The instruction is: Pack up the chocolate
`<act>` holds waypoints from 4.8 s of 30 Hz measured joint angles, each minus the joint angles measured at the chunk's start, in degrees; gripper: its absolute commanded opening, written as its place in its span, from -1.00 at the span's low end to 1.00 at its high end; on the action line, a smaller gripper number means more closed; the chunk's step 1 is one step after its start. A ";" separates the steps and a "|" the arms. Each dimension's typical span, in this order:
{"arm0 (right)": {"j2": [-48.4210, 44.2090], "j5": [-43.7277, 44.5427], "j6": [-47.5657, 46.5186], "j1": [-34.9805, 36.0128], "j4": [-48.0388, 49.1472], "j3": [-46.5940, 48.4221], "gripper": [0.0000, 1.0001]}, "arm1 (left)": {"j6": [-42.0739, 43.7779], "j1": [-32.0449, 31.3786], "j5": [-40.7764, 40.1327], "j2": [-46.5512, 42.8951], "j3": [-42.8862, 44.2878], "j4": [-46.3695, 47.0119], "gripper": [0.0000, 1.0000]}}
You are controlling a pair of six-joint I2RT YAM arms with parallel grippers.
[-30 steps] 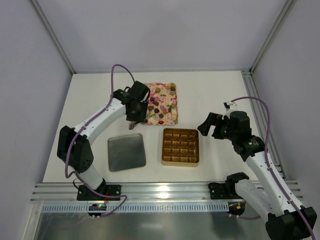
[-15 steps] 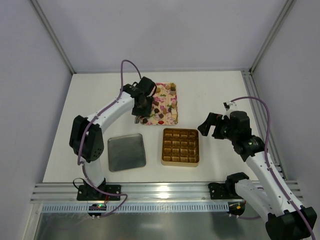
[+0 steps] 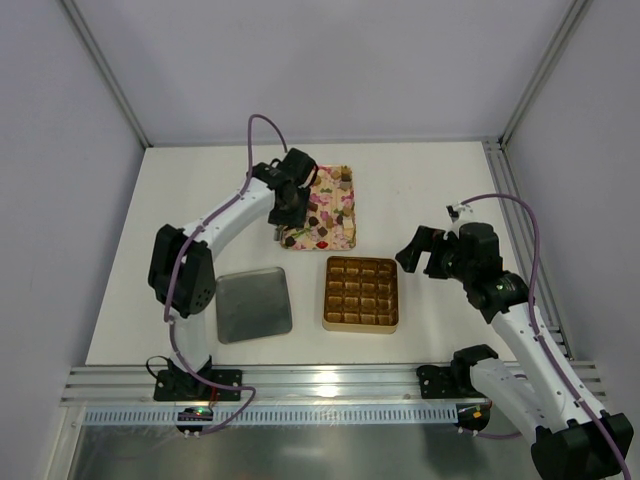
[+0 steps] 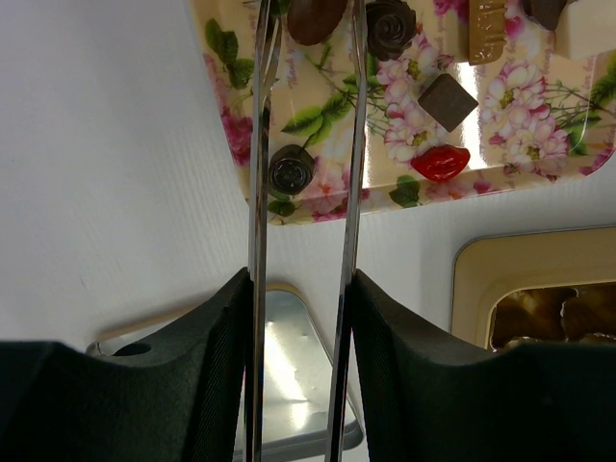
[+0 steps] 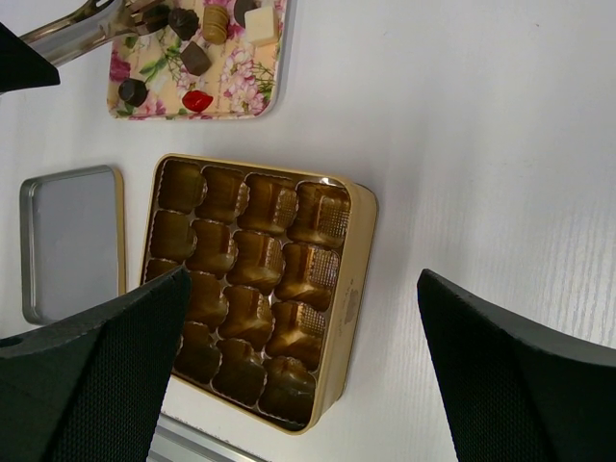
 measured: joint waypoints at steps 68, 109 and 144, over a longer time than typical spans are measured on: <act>-1.84 7.06 1.73 0.00 -1.42 -1.60 1.00 | -7.74 -25.97 1.49 -11.56 2.36 -6.58 -0.52; -4.76 12.48 2.34 0.00 -5.29 -0.90 0.99 | -9.22 -31.67 3.17 -0.79 6.56 -3.48 -0.21; -0.87 10.43 1.18 0.00 -3.89 -0.74 0.99 | -7.15 -8.74 -3.65 -2.69 11.80 -5.60 -0.24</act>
